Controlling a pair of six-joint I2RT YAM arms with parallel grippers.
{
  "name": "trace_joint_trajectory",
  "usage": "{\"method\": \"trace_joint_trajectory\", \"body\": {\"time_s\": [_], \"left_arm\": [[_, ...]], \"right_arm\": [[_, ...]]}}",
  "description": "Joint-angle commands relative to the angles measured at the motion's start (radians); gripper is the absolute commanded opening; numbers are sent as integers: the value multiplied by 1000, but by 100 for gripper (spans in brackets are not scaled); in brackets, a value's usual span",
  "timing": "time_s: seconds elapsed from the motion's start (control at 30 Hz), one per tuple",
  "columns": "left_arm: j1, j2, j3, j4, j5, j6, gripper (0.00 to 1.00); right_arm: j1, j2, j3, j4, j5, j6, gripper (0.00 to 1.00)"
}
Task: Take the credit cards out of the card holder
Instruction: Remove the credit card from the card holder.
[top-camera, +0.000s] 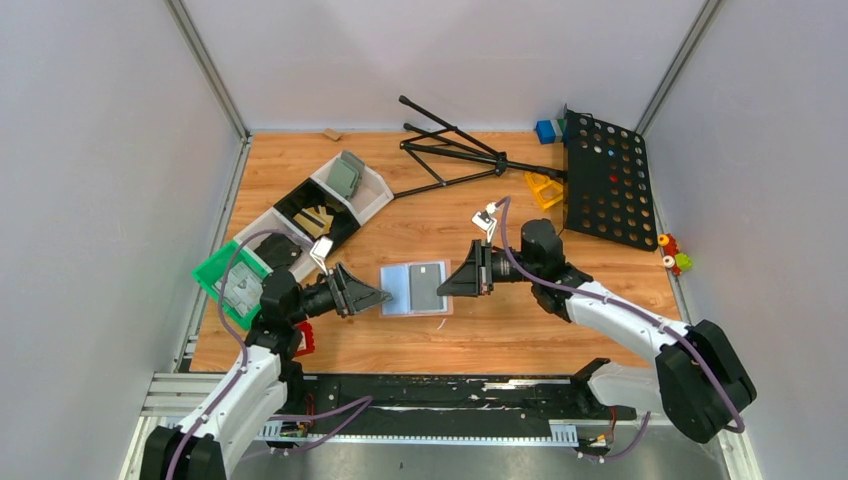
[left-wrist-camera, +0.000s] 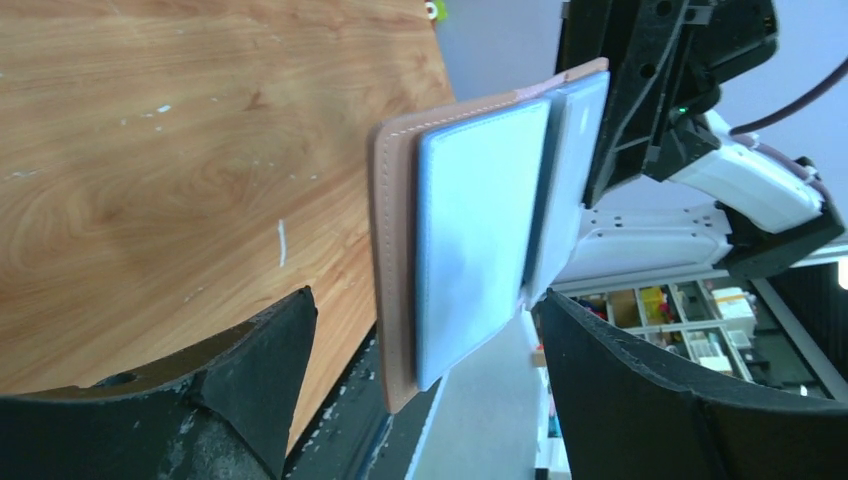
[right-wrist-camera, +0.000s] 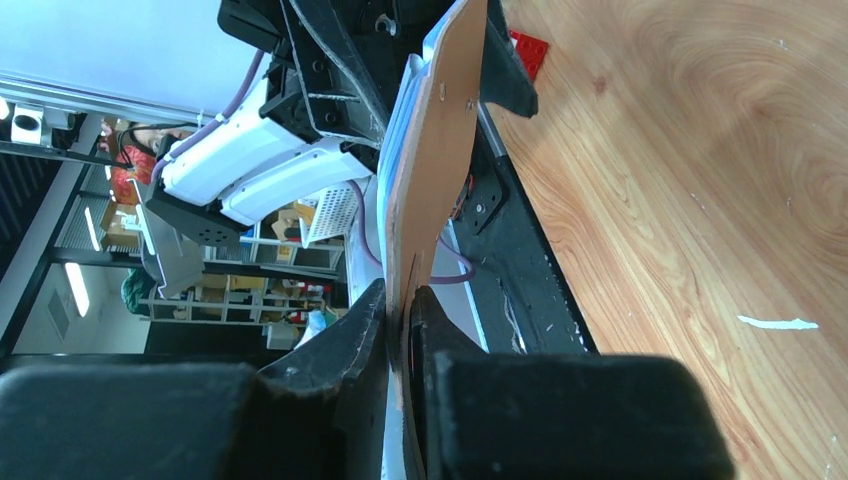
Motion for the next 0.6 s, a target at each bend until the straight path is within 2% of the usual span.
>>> {"method": "trace_joint_trajectory", "body": {"time_s": [0.0, 0.23, 0.33, 0.43, 0.57], "left_arm": [[-6, -12, -12, 200, 62, -131, 86], [-6, -29, -23, 195, 45, -124, 49], [-6, -34, -40, 200, 17, -121, 36], [-7, -35, -51, 195, 4, -114, 27], [-8, -37, -43, 122, -13, -50, 11]], "right_arm": [[13, 3, 29, 104, 32, 36, 0], [15, 40, 46, 35, 72, -9, 0], [20, 64, 49, 35, 70, -20, 0], [33, 92, 60, 33, 71, -31, 0], [56, 129, 73, 28, 88, -47, 0]]}}
